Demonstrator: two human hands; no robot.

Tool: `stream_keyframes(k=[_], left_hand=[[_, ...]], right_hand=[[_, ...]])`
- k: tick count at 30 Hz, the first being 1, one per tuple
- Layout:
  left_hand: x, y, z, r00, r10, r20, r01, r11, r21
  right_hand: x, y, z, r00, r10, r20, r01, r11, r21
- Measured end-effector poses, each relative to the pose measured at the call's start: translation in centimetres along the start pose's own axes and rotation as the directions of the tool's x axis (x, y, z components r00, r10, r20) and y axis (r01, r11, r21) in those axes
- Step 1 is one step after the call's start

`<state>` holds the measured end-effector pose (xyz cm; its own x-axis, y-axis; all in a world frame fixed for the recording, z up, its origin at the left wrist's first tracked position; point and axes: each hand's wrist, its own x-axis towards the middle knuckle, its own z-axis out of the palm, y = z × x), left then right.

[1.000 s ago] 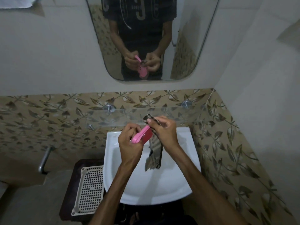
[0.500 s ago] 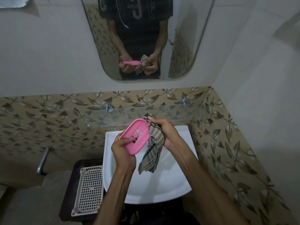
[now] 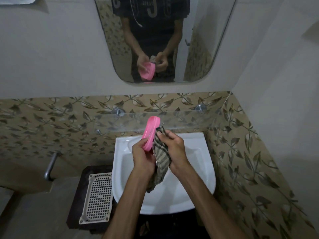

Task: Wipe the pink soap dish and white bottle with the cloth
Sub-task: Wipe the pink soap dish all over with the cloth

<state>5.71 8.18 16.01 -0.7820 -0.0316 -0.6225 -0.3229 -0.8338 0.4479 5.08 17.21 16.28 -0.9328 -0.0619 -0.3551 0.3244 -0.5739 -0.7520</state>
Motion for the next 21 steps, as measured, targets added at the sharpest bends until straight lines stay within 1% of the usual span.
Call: stream_keyframes(k=[2,3,4,5,7,9,10,11,12,13,14,15,16,18,19,20,21], left_hand=[[0.2,0.0,-0.2,1.000,0.030,-0.005,-0.028,0.975,0.221],[0.2,0.1,-0.3,0.997,0.078,0.005,-0.075,0.946,0.317],[0.3,0.2,-0.3,0.991,0.124,0.042,-0.130,0.920,0.369],[0.4,0.5,-0.4,0.984,0.155,0.083,-0.175,0.900,0.398],[0.4,1.2,-0.5,0.975,0.164,0.147,-0.211,0.887,0.411],[0.5,2.0,-0.9,0.970,0.156,0.185,-0.215,0.906,0.365],[0.5,2.5,-1.0,0.971,0.132,0.198,-0.192,0.927,0.323],[0.4,2.9,-1.1,0.970,0.087,0.227,-0.150,0.948,0.280],[0.2,3.1,-1.1,0.964,0.040,0.263,-0.107,0.964,0.243],[0.0,3.2,-1.1,0.957,0.009,0.290,-0.079,0.970,0.228],[-0.1,3.2,-1.1,0.952,-0.007,0.305,-0.061,0.975,0.213],[-0.1,3.1,-1.1,0.947,-0.013,0.321,-0.052,0.980,0.193],[-0.1,2.9,-1.0,0.939,-0.017,0.342,-0.046,0.984,0.174],[-0.2,2.8,-0.7,0.926,-0.028,0.377,-0.026,0.990,0.139],[-0.2,2.8,-0.6,0.928,-0.036,0.370,-0.007,0.993,0.115],[-0.1,2.8,-0.6,0.933,-0.042,0.357,0.010,0.996,0.089],[-0.1,2.7,-0.6,0.937,-0.040,0.348,0.015,0.997,0.075]], right_hand=[[-0.1,0.0,0.2,0.999,-0.047,-0.006,0.046,0.996,-0.078],[-0.2,0.1,0.3,0.998,-0.064,0.000,0.063,0.992,-0.110],[-0.3,0.1,0.4,0.997,-0.076,0.009,0.076,0.987,-0.138],[-0.4,0.0,0.6,0.997,-0.078,0.021,0.080,0.984,-0.157],[-0.5,-0.4,0.5,0.998,-0.058,0.027,0.062,0.980,-0.188],[-0.8,-0.9,0.4,0.997,-0.059,0.054,0.071,0.966,-0.248],[-1.1,-1.1,0.3,0.993,-0.091,0.072,0.109,0.944,-0.313],[-1.4,-1.3,0.3,0.984,-0.156,0.088,0.178,0.889,-0.421],[-1.6,-1.2,0.4,0.962,-0.249,0.110,0.267,0.784,-0.560],[-1.7,-1.1,0.4,0.923,-0.351,0.157,0.357,0.630,-0.690],[-1.9,-1.0,0.6,0.872,-0.434,0.227,0.433,0.467,-0.771],[-2.0,-1.1,0.7,0.823,-0.475,0.312,0.496,0.334,-0.801],[-2.1,-1.3,0.9,0.785,-0.473,0.401,0.553,0.242,-0.797],[-2.4,-1.4,1.0,0.728,-0.420,0.542,0.641,0.138,-0.755],[-2.6,-1.5,1.2,0.711,-0.408,0.574,0.660,0.105,-0.744],[-2.6,-1.6,1.4,0.700,-0.422,0.576,0.662,0.083,-0.745],[-2.3,-2.0,1.6,0.706,-0.462,0.537,0.641,0.095,-0.762]])
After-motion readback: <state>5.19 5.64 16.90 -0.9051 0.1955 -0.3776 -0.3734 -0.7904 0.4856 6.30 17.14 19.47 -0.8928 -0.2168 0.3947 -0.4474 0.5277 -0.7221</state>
